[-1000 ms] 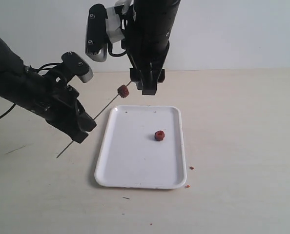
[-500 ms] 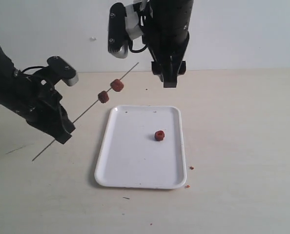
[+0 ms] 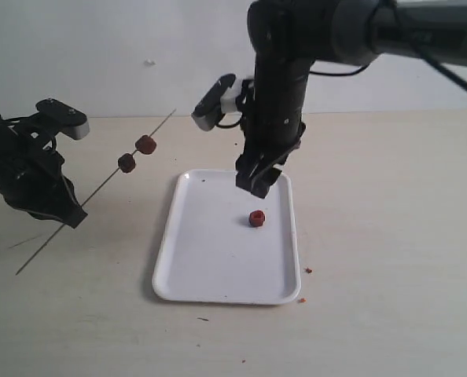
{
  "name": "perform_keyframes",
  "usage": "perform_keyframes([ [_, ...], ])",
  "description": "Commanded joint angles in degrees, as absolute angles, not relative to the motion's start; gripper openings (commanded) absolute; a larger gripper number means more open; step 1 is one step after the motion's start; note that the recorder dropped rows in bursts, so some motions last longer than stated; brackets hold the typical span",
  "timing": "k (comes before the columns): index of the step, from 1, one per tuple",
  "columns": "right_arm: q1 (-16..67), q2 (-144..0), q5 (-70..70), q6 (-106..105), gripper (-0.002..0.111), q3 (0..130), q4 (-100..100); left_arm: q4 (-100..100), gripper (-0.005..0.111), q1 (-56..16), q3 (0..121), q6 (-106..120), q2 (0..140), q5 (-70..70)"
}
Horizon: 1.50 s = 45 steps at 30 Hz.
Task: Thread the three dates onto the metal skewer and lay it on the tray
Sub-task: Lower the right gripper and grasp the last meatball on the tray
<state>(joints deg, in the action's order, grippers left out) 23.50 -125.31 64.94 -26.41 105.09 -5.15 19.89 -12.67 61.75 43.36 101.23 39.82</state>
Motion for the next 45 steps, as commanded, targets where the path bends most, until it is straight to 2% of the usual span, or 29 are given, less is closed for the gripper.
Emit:
perform_keyframes([
  [1,23.16,-130.35,62.39,-19.84,0.064,104.88,-2.73,19.74,0.000,-12.29,62.09,42.75,100.68,39.58],
  [11,23.17,-134.01,58.44,-14.90,0.064,104.88,-2.85,19.86,0.000,-12.29,62.09,42.75,100.68,39.34],
  [18,23.17,-134.09,56.87,-12.29,0.059,104.88,-2.85,20.78,0.000,-12.29,62.09,42.75,100.68,39.00],
  [37,23.17,-136.06,60.60,-9.94,0.059,104.88,0.00,20.78,0.000,-12.29,62.09,43.01,100.68,39.02],
  [40,23.17,-136.06,60.12,-9.94,0.051,104.88,0.00,20.78,0.000,-12.29,62.09,42.97,100.68,38.91],
  [43,23.17,-136.06,60.08,-9.80,0.030,104.88,0.00,20.78,0.000,-12.29,62.09,42.97,100.68,38.91],
  [45,23.17,-136.06,60.08,-9.80,0.021,104.88,0.00,20.78,0.000,-12.29,62.09,42.97,100.68,38.86],
])
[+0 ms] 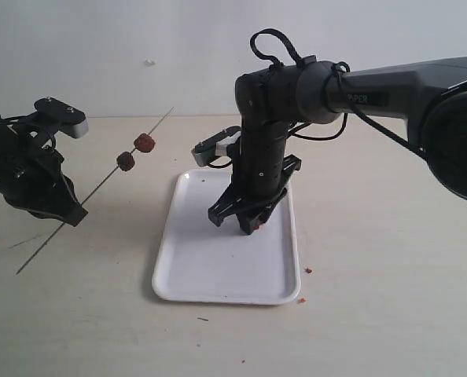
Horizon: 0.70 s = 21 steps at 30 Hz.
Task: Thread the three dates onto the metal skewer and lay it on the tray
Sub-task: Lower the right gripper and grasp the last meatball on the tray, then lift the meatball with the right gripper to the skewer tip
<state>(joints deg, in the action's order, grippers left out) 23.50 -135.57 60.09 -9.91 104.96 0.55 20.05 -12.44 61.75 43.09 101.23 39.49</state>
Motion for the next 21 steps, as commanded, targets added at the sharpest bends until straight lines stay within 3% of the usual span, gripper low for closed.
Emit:
perform_keyframes([
  [1,23.17,-135.90,60.20,-9.80,0.018,104.88,0.00,20.78,0.000,-12.29,62.09,42.97,100.68,38.86],
  [5,23.17,-132.03,60.74,-10.39,0.017,104.88,-0.37,20.78,0.000,-12.29,62.09,42.97,100.68,38.86],
  [11,19.07,-123.18,61.09,-15.71,0.027,104.88,3.74,20.78,0.000,-12.29,62.09,43.91,100.68,38.88],
  [21,2.62,-121.65,69.96,-41.23,0.027,104.88,49.78,25.28,0.000,-14.82,62.09,51.28,100.68,37.79],
])
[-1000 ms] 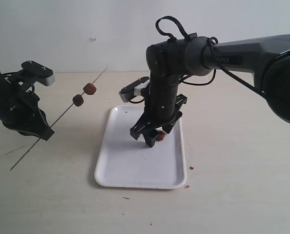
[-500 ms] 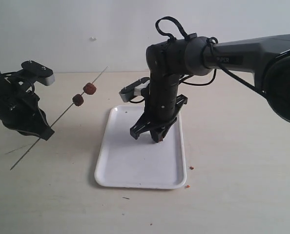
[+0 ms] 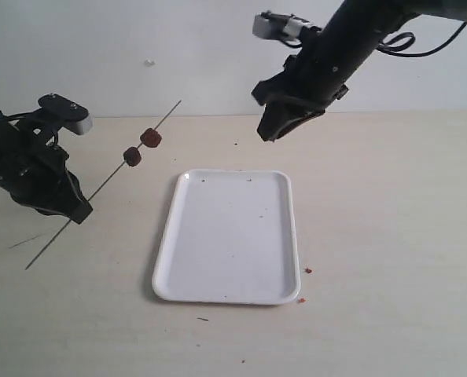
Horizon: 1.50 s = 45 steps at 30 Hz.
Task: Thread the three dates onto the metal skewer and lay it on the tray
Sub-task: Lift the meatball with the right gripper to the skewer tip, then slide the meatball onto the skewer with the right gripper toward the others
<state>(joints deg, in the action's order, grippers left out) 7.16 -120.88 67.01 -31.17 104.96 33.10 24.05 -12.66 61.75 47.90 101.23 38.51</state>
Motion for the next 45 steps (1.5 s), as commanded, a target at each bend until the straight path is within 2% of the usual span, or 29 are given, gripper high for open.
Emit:
perform_keyframes([
  [1,1.86,-122.10,69.96,-42.54,0.027,104.88,53.39,25.28,0.000,-15.49,62.09,52.33,100.68,37.79],
  [9,0.70,-126.05,69.96,-43.61,0.027,104.88,59.03,24.80,0.000,-20.58,62.09,56.75,100.68,34.34],
  [45,0.70,-125.94,69.96,-43.36,0.025,104.88,64.33,29.40,0.000,-21.16,62.09,64.53,100.68,29.73],
])
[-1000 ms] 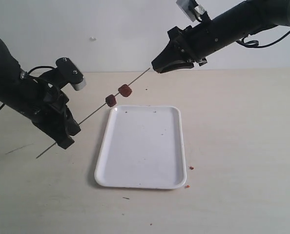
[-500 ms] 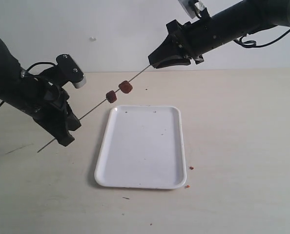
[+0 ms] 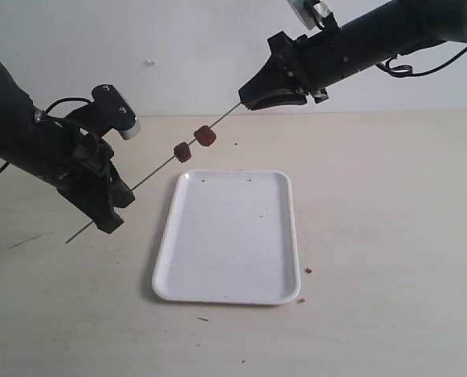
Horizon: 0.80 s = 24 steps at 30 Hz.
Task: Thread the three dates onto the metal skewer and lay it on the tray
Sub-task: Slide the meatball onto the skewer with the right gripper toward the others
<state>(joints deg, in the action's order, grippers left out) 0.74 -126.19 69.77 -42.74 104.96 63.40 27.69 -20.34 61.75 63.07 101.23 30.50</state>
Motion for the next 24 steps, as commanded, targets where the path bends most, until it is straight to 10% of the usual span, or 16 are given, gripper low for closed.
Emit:
perform_keyframes([
  [1,0.70,-125.94,69.96,-43.36,0.025,104.88,64.33,29.40,0.000,-21.39,62.09,64.53,100.68,29.73],
  [24,4.32,-125.94,69.96,-43.36,0.030,104.88,63.51,31.00,0.000,-22.90,62.09,64.91,100.68,23.43],
])
